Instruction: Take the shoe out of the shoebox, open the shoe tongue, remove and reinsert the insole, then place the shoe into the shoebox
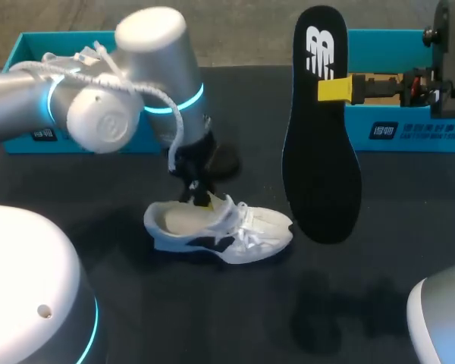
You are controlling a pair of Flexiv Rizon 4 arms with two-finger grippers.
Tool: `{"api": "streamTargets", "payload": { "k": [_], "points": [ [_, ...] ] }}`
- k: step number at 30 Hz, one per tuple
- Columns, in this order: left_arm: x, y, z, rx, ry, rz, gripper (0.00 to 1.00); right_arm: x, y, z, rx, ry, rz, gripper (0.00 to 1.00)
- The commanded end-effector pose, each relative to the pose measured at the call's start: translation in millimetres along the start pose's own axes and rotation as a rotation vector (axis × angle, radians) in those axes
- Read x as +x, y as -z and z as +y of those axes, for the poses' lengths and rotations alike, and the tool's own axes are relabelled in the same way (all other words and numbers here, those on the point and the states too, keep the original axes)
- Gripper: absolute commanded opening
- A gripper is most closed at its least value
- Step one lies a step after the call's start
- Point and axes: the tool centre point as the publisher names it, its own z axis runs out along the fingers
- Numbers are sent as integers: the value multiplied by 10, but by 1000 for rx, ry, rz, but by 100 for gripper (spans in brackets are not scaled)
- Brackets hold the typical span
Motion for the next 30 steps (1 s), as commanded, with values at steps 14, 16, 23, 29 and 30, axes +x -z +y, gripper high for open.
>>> {"api": "streamTargets", "payload": {
  "k": [14,16,23,29,30],
  "points": [
    [-133,284,-88,-298,-920,696,0,36,-51,-3,-4,-2,-5,0],
    [-150,305,-74,-359,-961,730,0,36,-51,-3,-4,-2,-5,0],
    [-293,344,-96,-457,-1039,800,0,36,-51,-3,-4,-2,-5,0],
    [-465,331,-156,-479,-1089,802,0,36,-51,-3,-4,-2,-5,0],
    [-498,334,-171,-482,-1092,802,0,36,-51,-3,-4,-2,-5,0]
  ]
}}
